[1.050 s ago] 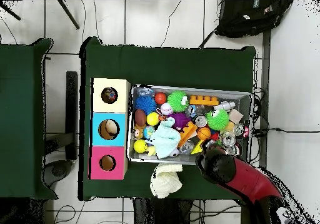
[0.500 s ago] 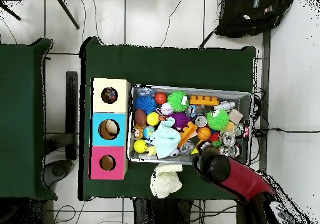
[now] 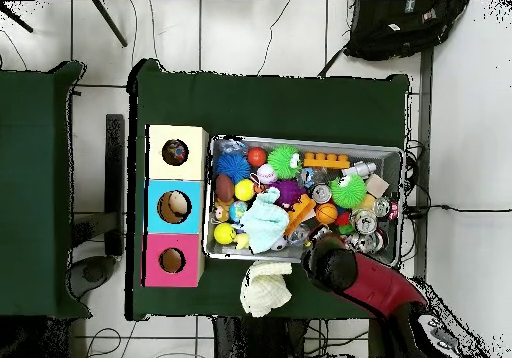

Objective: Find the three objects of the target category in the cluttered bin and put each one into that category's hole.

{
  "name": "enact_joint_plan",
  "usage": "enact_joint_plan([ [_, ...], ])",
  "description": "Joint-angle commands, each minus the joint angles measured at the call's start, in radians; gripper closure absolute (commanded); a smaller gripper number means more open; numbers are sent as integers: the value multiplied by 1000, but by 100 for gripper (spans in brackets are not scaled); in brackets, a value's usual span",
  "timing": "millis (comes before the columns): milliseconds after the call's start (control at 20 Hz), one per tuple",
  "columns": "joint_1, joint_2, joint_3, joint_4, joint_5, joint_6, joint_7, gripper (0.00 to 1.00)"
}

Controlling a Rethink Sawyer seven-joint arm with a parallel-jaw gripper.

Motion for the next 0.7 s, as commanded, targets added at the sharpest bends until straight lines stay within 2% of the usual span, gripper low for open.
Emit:
enact_joint_plan([
  [50,36,34,-22,-27,-10,-78,124,0],
  [700,124,-4,-153,4,10,-59,143,0],
])
